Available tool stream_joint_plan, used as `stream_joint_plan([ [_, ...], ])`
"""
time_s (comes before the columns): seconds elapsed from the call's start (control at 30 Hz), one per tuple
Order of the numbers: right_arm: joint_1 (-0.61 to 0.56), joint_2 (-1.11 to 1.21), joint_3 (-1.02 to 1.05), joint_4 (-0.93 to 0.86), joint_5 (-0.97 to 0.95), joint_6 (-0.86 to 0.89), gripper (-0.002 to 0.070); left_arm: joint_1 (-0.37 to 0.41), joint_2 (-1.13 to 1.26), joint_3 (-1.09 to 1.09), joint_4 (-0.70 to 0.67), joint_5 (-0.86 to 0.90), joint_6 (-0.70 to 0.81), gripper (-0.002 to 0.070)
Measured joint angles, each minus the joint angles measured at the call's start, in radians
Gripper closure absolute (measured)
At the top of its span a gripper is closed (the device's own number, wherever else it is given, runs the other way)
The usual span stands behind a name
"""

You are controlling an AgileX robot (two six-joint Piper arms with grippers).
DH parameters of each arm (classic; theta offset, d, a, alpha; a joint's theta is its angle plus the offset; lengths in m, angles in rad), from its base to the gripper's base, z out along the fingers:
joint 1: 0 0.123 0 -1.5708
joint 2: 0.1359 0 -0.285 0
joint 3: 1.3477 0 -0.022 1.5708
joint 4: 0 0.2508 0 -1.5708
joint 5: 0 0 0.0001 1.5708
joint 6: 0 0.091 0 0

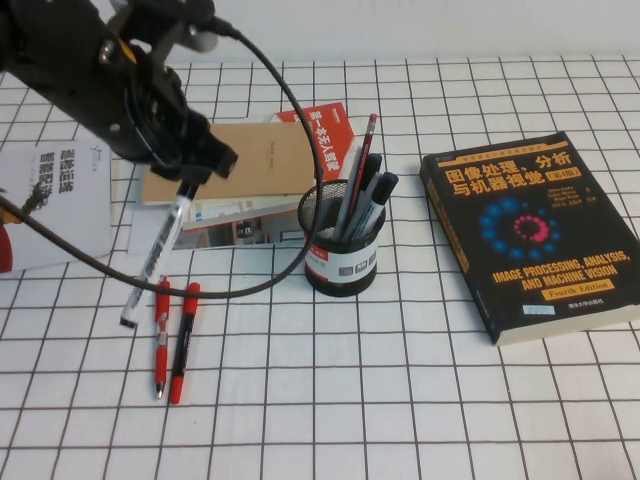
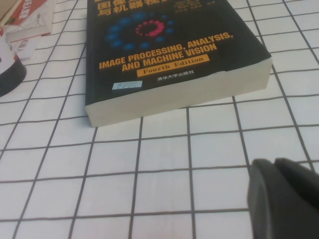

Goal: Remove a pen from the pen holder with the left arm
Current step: 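Take a marker out of the pen holder and lay it on the table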

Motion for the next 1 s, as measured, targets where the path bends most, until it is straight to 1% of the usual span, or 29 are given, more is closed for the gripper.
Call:
stream_joint_plan([
  [0.1,0.000,0.000,0.000,0.000,0.000,0.000,0.0692,0.000,0.051,0.000,-0.008,0.097,-0.045,0.0568],
  [0.27,0.000,0.000,0.000,0.000,0.000,0.000,0.0692,0.000,0.167,0.000,-0.045,0.131,-0.084,0.0568],
  [0.47,0.000,0.000,0.000,0.000,0.000,0.000,0.0692,0.000,0.301,-0.006,-0.057,0.097,-0.156,0.0568],
  [0.6,0.000,0.000,0.000,0.000,0.000,0.000,0.0692,0.000,0.363,-0.006,-0.059,0.030,-0.221,0.0568],
  [0.7,0.000,0.000,0.000,0.000,0.000,0.000,0.0692,0.000,0.379,-0.006,-0.061,-0.034,-0.273,0.0568],
  [0.8,0.000,0.000,0.000,0.000,0.000,0.000,0.0692,0.000,0.383,-0.006,-0.061,-0.073,-0.289,0.0568],
  [1.0,0.000,0.000,0.000,0.000,0.000,0.000,0.0692,0.000,0.386,-0.006,-0.023,-0.067,-0.303,0.0568],
])
